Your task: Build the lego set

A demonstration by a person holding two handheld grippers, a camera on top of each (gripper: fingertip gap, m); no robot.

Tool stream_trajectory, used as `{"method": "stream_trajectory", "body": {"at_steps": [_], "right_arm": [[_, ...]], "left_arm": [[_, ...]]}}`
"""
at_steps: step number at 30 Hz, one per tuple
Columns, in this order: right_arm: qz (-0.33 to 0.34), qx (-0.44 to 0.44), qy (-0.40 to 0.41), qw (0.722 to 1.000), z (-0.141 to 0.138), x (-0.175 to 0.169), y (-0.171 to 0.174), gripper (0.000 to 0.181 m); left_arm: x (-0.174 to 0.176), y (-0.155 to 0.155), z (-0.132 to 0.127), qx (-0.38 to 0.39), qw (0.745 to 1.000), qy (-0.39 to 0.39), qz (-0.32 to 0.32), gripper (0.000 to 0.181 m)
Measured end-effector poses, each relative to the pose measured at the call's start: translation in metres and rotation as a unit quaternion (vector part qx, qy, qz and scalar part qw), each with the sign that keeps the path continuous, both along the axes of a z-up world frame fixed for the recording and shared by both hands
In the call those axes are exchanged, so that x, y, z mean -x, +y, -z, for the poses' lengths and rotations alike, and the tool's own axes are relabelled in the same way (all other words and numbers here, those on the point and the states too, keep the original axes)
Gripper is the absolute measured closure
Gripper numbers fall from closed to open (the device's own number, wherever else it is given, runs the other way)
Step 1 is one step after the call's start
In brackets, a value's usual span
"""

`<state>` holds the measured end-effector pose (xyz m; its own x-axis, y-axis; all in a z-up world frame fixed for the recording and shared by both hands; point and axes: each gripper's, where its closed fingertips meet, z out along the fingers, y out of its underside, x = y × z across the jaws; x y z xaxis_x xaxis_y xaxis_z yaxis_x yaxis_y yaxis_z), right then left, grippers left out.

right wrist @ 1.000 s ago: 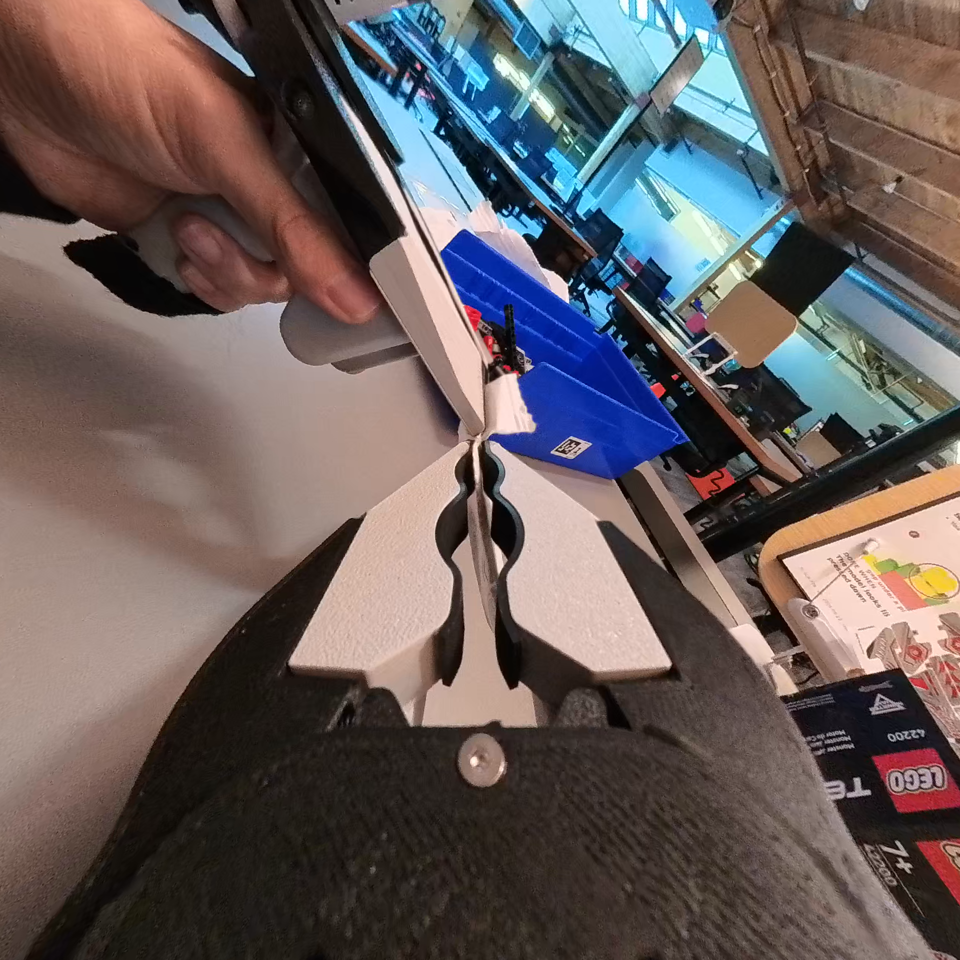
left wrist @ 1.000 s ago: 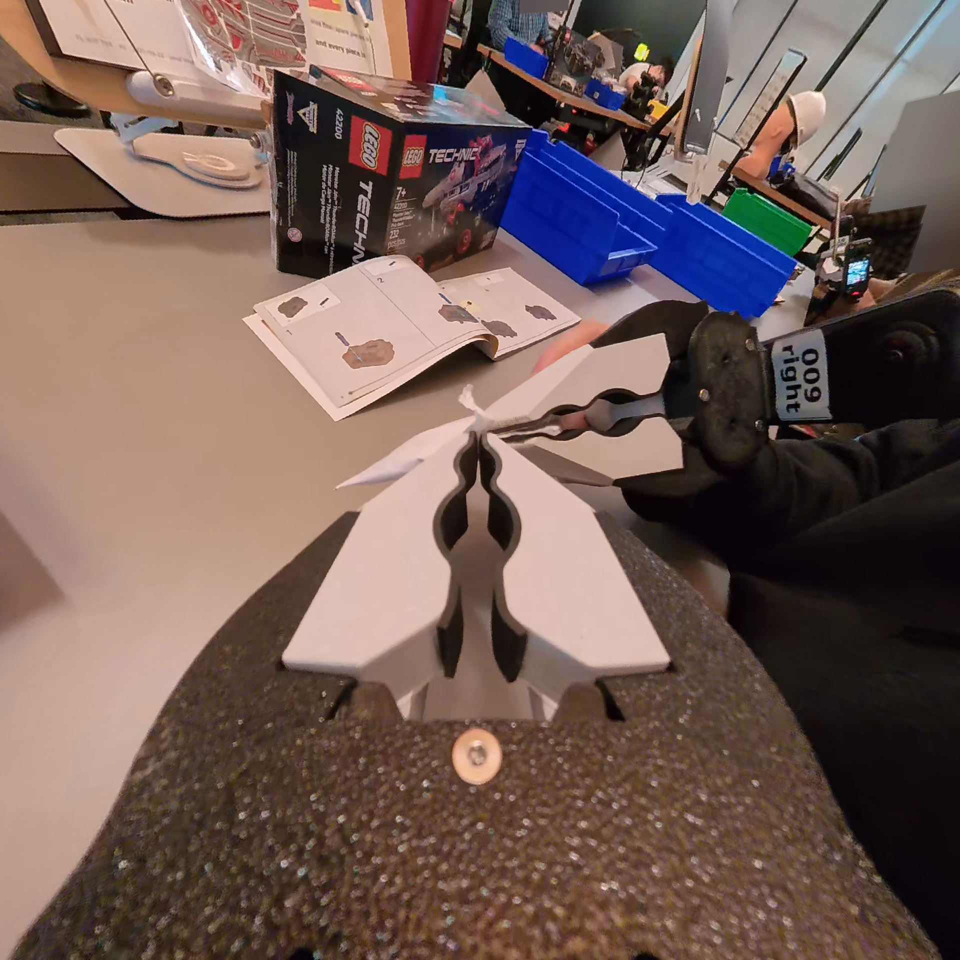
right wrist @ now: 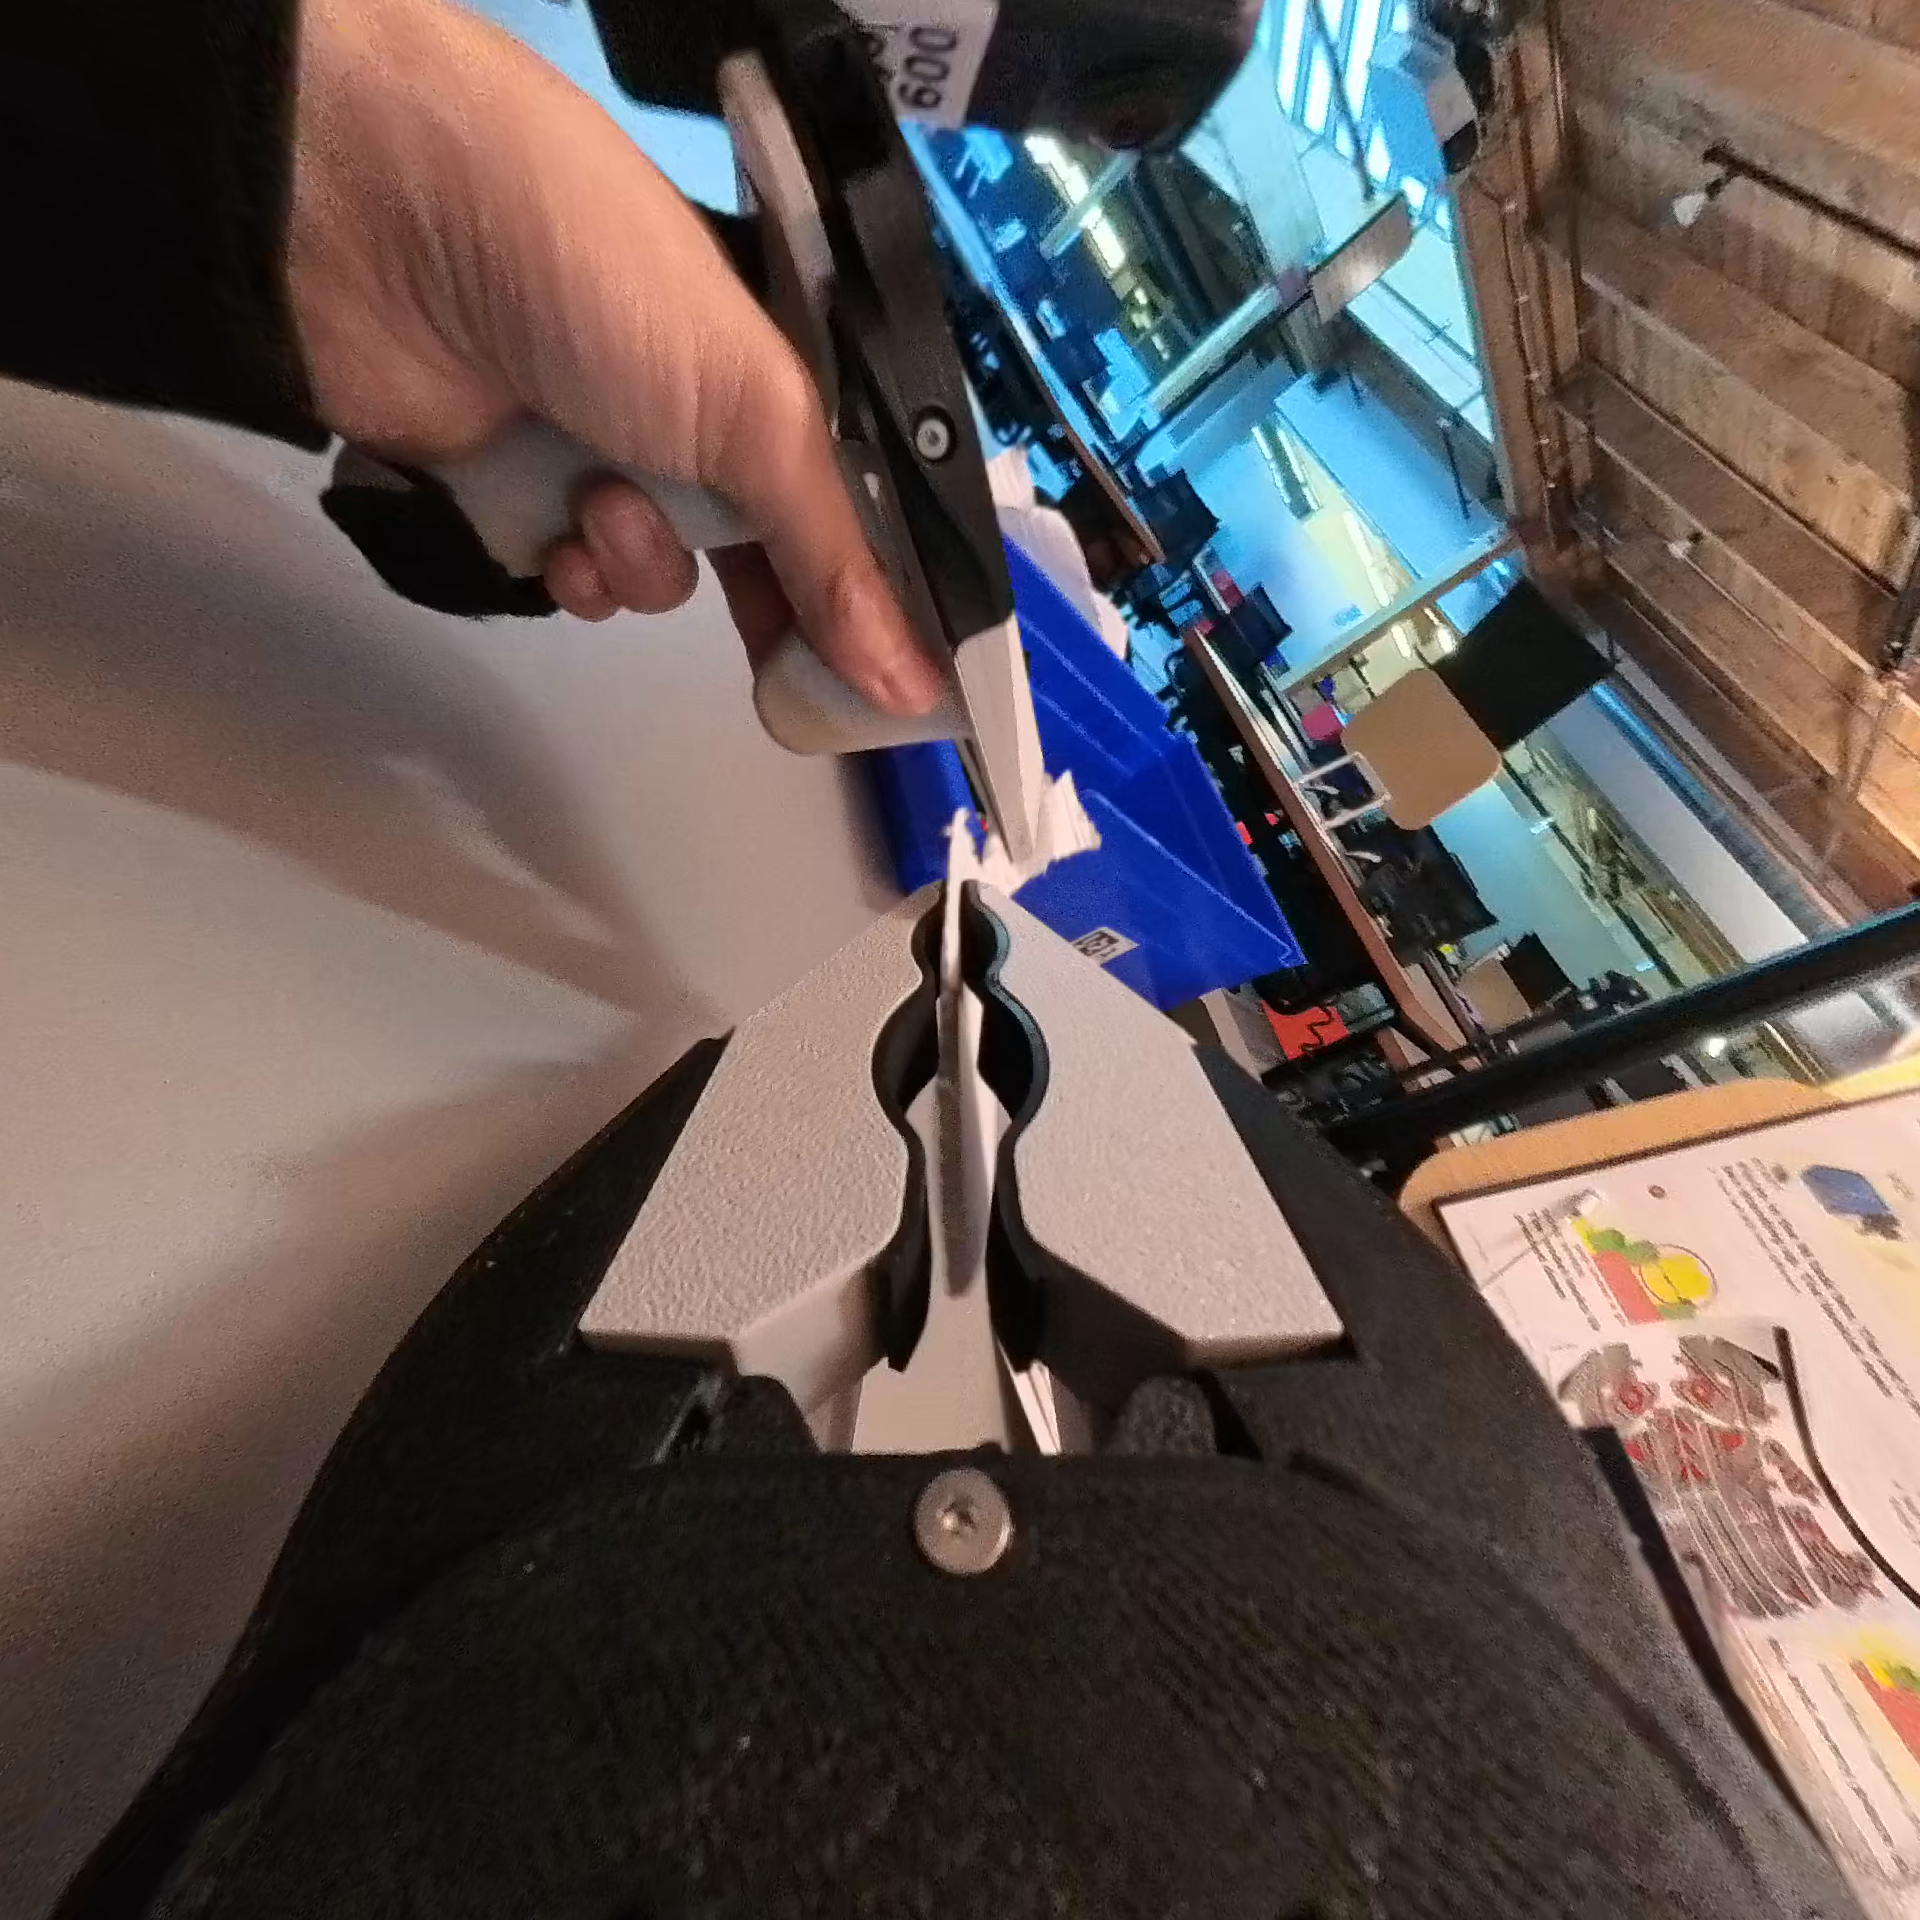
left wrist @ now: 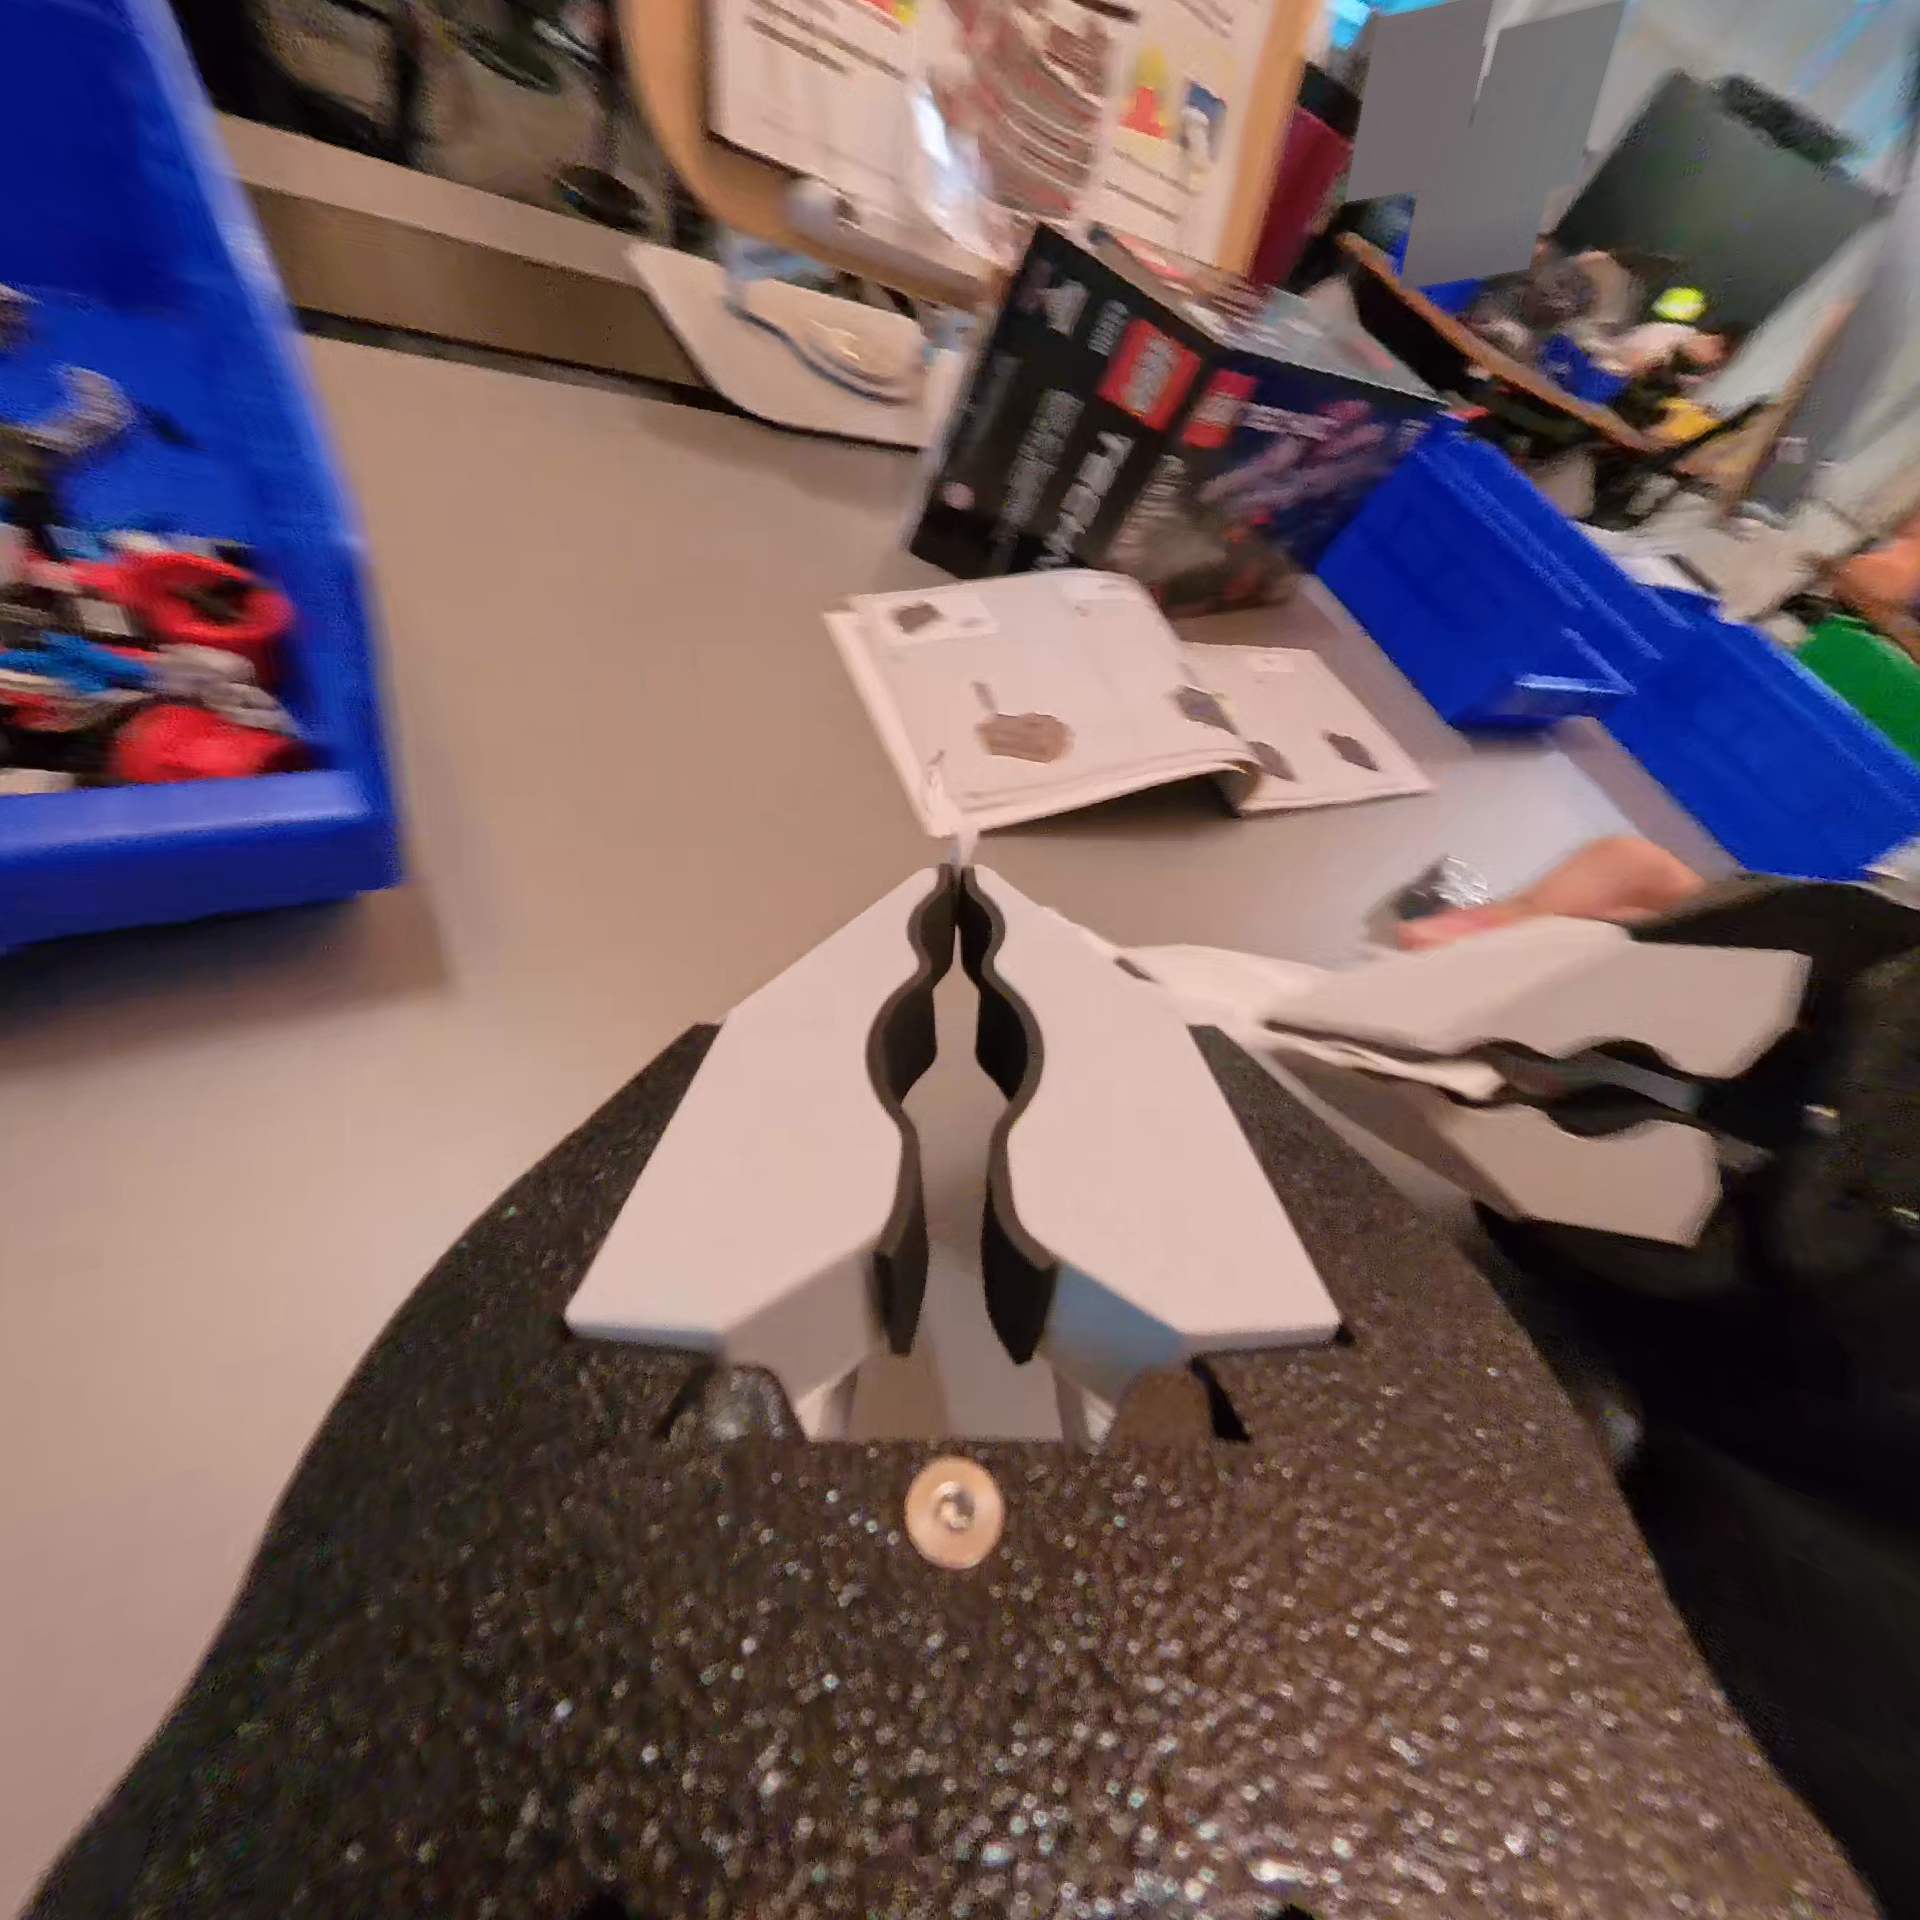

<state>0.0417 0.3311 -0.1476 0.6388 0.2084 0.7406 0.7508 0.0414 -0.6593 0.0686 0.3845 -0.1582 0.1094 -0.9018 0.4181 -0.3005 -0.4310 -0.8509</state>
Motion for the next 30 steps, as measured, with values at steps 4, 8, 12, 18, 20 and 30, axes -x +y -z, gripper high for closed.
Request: {"method": "stream_trajectory", "body": {"at_steps": [4, 8, 12, 18, 20, 30], "right_arm": [[0.004, -0.020, 0.000, 1.000, -0.003, -0.010, 0.001, 0.181], [-0.032, -0.087, 0.062, 0.994, -0.028, -0.010, -0.005, 0.181], [-0.091, -0.087, 0.171, 0.977, -0.046, -0.010, -0.015, 0.181], [-0.192, -0.079, 0.315, 0.926, -0.070, 0.002, -0.026, 0.181], [-0.222, -0.078, 0.357, 0.904, -0.079, 0.009, -0.027, 0.181], [-0.236, -0.078, 0.455, 0.855, -0.089, 0.000, -0.023, 0.181]], "left_arm": [[0.002, -0.021, -0.022, -0.027, 0.996, -0.030, 0.073, 0.181], [0.009, -0.021, -0.051, -0.038, 0.987, -0.131, 0.084, 0.180], [0.030, -0.034, -0.046, -0.043, 0.969, -0.193, 0.146, 0.140], [0.034, -0.078, 0.004, -0.077, 0.958, -0.137, 0.241, 0.132], [0.026, -0.088, 0.008, -0.084, 0.955, -0.139, 0.249, 0.122], [0.017, -0.098, -0.026, -0.026, 0.931, -0.263, 0.253, 0.176]]}}
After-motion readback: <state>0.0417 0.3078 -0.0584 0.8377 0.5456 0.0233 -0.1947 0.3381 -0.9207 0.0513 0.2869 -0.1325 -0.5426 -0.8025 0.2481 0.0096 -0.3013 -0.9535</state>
